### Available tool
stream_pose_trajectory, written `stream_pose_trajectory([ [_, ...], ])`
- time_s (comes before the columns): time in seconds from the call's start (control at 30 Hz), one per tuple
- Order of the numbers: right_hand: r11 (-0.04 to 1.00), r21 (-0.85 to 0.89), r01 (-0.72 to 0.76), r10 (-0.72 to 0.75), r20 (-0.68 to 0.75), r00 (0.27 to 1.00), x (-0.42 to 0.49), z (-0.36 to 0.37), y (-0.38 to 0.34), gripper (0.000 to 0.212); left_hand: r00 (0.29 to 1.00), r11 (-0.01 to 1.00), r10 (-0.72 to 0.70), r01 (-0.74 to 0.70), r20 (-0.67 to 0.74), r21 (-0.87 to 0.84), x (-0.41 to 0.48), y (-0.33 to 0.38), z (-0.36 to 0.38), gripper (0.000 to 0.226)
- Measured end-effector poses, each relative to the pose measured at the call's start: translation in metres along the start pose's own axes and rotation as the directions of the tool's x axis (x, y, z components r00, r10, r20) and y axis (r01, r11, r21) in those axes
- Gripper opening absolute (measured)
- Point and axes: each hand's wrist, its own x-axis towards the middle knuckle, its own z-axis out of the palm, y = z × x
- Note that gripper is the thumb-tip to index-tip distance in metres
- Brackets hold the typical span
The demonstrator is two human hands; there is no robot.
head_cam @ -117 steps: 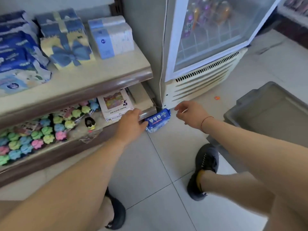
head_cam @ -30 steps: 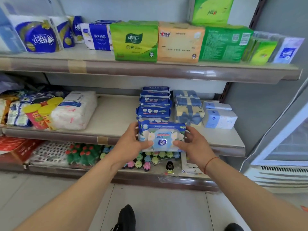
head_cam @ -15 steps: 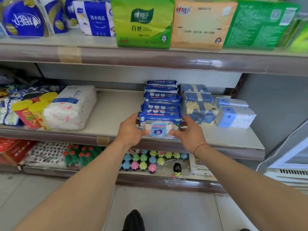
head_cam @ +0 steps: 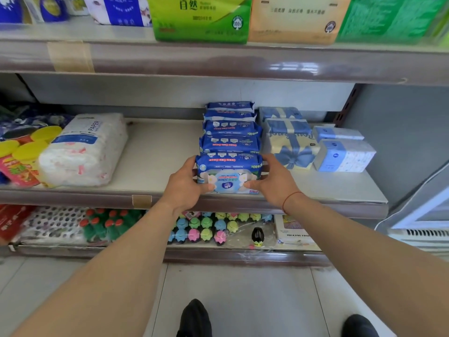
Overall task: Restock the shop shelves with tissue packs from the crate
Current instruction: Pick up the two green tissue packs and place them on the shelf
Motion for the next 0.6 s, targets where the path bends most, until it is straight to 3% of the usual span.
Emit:
stream_pose_trajectory([
  [0.2, 0.991, 0.123, -0.052, 0.038, 0.108, 0.993, -0.002, -0.010, 0.004, 0.064, 0.999, 1.000, 0.004, -0.004, 0.038, 0.003, 0.001, -0.001, 0.002, 0.077],
  [0.33, 0.986, 0.147, -0.073, 0.056, 0.122, 0.991, -0.006, -0.010, 0.005, 0.067, 0.999, 1.000, -0.023, 0.022, 0.034, 0.018, 0.002, -0.001, 0.002, 0.075],
  [0.53, 0.995, 0.097, -0.038, 0.034, 0.041, 0.999, -0.017, -0.011, -0.007, 0.063, 0.995, 0.995, -0.096, 0.096, 0.034, -0.011, 0.003, 0.004, -0.001, 0.056],
  [0.6, 0.987, 0.162, -0.013, 0.008, 0.026, 1.000, -0.019, -0.014, -0.017, 0.073, 0.998, 0.992, -0.059, 0.059, 0.005, -0.114, 0.004, 0.016, -0.011, 0.053],
])
